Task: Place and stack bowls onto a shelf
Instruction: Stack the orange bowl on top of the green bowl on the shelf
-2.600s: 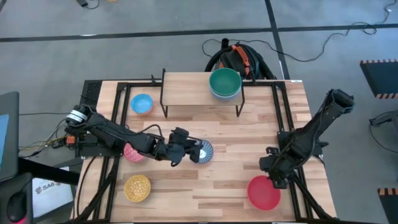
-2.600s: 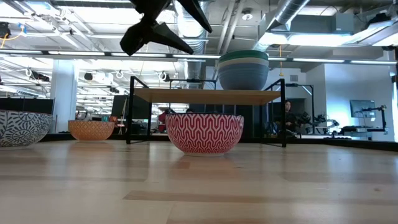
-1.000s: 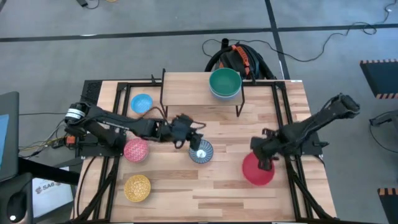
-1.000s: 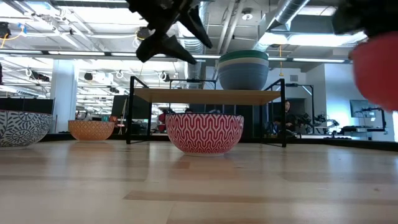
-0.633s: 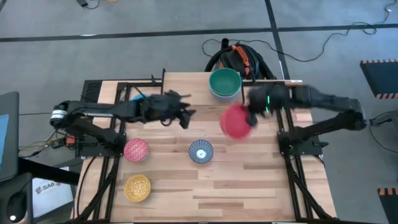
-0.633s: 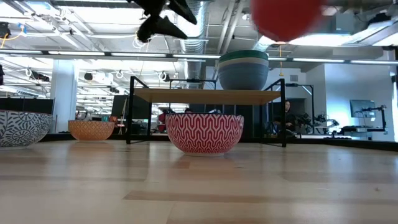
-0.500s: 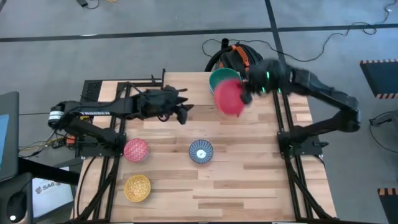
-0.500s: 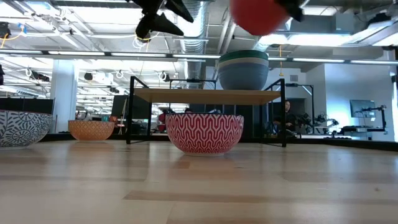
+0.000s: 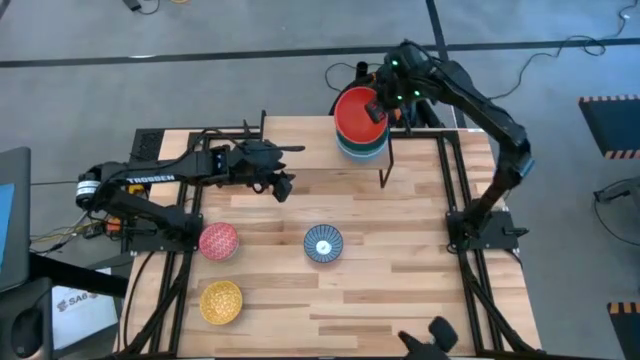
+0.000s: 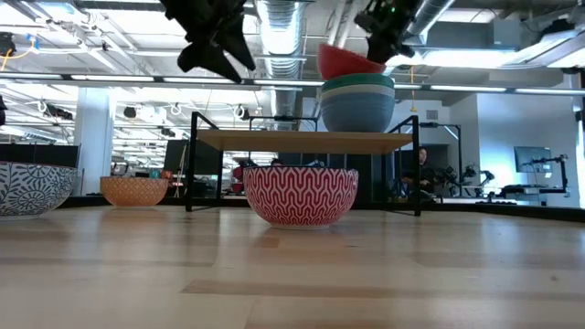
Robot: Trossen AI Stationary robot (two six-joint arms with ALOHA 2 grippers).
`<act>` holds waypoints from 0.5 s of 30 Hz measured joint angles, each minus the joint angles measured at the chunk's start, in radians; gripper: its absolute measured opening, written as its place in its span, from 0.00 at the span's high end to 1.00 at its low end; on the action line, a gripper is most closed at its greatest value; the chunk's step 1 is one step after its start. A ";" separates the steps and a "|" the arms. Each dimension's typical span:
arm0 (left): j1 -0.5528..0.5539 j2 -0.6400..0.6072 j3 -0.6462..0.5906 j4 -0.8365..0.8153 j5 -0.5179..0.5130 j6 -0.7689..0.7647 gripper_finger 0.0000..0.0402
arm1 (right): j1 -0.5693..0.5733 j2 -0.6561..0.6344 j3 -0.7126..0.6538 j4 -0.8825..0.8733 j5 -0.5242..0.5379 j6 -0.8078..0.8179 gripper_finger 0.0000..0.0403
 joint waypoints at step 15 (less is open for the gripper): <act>0.034 0.000 0.000 -0.059 0.086 0.064 0.49 | -0.055 0.080 0.054 -0.162 -0.119 0.055 0.82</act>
